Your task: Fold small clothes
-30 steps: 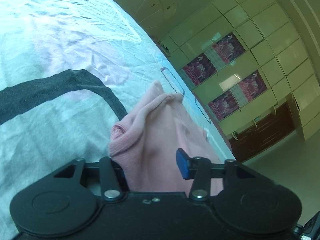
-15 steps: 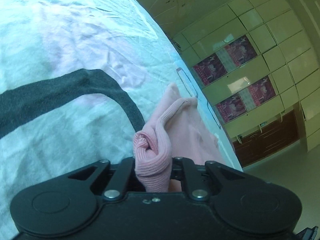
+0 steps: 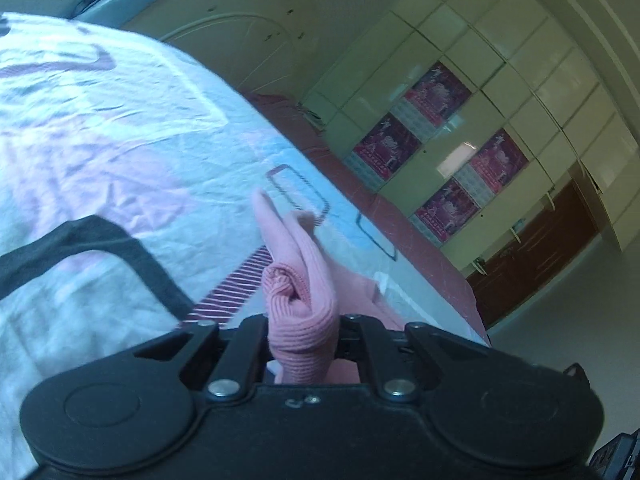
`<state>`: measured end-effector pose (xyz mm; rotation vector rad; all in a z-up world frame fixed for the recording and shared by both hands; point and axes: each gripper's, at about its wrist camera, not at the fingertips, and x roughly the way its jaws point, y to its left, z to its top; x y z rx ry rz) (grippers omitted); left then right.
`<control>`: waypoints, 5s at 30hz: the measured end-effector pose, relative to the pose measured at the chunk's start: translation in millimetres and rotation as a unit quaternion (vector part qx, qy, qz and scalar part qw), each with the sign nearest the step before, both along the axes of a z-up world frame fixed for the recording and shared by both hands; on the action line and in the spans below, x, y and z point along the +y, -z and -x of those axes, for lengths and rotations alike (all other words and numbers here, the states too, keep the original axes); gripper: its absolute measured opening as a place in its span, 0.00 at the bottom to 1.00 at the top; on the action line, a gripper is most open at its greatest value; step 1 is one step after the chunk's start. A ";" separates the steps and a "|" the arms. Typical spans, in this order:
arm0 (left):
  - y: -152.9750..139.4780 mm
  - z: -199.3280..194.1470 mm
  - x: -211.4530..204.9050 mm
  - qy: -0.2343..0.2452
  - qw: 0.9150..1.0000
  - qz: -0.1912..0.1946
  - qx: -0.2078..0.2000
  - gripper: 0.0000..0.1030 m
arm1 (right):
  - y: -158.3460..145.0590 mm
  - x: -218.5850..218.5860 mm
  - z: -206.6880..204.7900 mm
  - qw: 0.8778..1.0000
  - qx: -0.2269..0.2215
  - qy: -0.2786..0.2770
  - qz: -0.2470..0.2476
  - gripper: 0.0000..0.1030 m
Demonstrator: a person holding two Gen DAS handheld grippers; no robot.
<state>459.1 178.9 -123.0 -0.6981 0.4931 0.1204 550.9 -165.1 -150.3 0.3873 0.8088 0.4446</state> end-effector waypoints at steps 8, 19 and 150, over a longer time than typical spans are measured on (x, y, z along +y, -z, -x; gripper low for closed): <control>-50.6 -48.0 -158.8 0.127 0.988 -0.089 0.012 0.07 | -18.6 -134.4 19.4 0.993 -0.017 0.107 -0.050 0.00; 1.6 -64.9 -305.6 0.306 0.938 -0.126 0.107 0.40 | -36.9 -250.1 48.3 0.983 -0.034 0.158 -0.085 0.77; 14.7 -17.7 -190.4 0.312 0.909 -0.265 0.072 0.48 | -4.6 -113.3 80.7 0.974 0.014 0.010 0.228 0.00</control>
